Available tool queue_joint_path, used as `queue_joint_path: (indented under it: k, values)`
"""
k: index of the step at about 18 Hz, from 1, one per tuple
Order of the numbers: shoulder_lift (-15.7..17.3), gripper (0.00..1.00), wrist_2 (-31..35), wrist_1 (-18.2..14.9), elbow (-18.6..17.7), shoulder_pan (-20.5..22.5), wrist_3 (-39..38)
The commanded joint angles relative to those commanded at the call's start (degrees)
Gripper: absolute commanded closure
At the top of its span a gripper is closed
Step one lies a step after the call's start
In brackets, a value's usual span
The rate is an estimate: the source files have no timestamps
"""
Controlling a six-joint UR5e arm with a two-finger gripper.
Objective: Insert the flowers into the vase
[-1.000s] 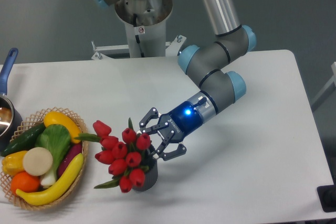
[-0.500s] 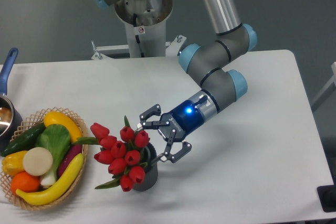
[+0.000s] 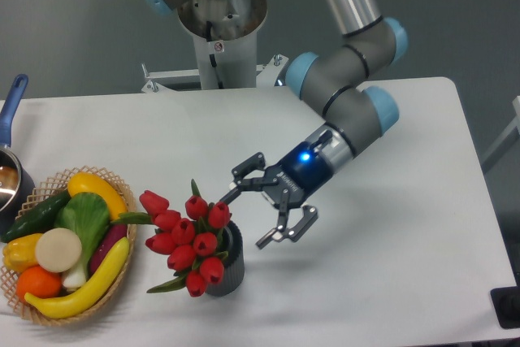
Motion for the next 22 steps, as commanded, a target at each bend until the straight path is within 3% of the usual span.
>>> queue_joint_path:
  k: [3, 6, 14, 17, 19, 22]
  values:
    - [3.17, 0.0, 1.4, 0.0, 0.17, 5.35, -0.26]
    - [6.33, 0.0, 5.69, -0.18, 3.06, 9.84, -0.53]
    - [11.79, 0.0, 33.37, -1.32, 9.48, 13.55, -2.55]
    - [13.37, 0.0, 39.88, -2.19, 10.81, 13.2, -2.73]
    - [13.46, 0.0, 43.67, -3.86, 12.3, 12.85, -2.29]
    - [14.78, 0.0, 47.01, -10.44, 13.53, 12.49, -0.98]
